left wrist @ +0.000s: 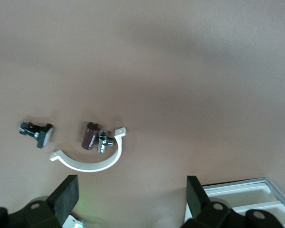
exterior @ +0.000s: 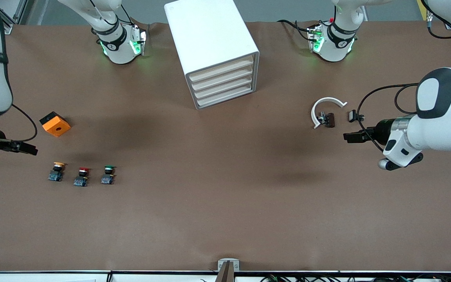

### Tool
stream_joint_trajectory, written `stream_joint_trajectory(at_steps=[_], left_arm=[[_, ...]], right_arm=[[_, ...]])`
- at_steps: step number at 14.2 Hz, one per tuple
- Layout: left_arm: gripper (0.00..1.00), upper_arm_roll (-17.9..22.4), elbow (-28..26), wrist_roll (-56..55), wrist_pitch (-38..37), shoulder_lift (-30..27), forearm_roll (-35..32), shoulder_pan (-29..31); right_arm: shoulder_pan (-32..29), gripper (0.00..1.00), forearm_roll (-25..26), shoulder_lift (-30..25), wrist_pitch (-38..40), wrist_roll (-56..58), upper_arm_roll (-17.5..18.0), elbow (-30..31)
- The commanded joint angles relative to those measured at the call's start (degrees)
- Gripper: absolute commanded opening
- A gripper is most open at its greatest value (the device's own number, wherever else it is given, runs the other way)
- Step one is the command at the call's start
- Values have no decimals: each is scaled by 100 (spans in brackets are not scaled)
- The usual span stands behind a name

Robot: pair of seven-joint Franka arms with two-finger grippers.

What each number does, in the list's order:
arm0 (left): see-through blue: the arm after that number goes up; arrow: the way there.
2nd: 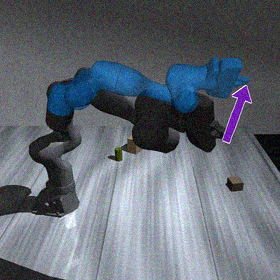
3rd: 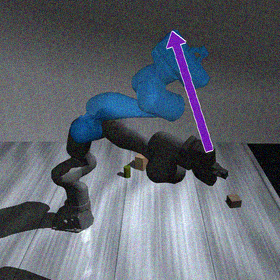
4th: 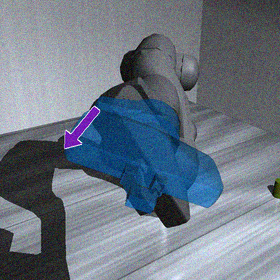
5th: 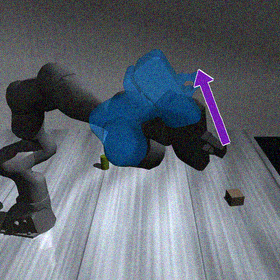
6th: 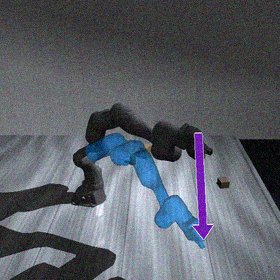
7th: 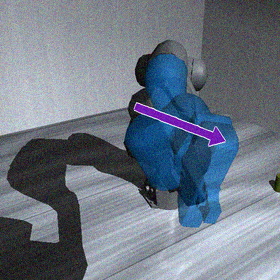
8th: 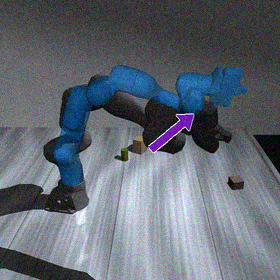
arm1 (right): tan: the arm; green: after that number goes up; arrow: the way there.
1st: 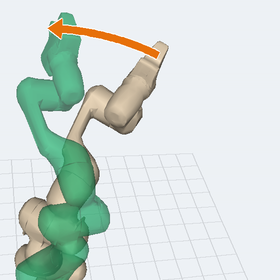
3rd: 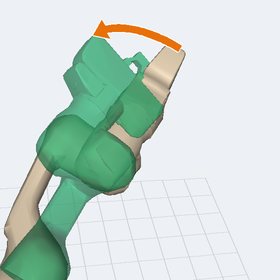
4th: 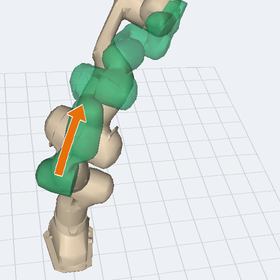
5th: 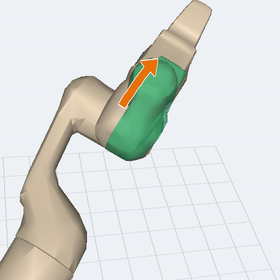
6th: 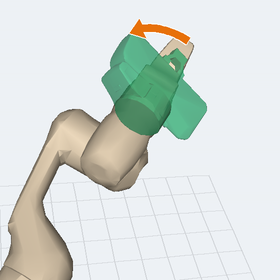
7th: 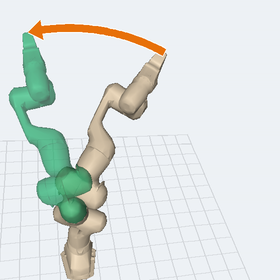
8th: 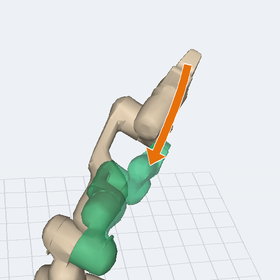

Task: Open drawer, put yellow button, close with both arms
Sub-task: 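Grasp the yellow button with the right gripper while the left gripper reaches out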

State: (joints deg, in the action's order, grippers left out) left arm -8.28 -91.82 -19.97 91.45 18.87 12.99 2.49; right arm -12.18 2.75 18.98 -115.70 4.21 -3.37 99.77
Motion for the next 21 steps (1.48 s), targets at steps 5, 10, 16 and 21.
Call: stream_joint_trajectory(at_steps=[5,10,16,21], left_arm=[[100,-51,129,-973,-75,468,467,-354],[100,-59,138,-1727,-84,600,634,-600],[100,-59,155,-3134,-119,802,880,-1118],[100,-59,191,-4206,-180,1048,1328,-1373]], right_arm=[[-294,100,-152,1309,-1602,782,82,-63],[-285,100,-161,1767,-2106,853,117,-89],[-285,100,-380,1943,-2282,844,126,-98],[-285,100,-557,2005,-2290,862,117,-107]])
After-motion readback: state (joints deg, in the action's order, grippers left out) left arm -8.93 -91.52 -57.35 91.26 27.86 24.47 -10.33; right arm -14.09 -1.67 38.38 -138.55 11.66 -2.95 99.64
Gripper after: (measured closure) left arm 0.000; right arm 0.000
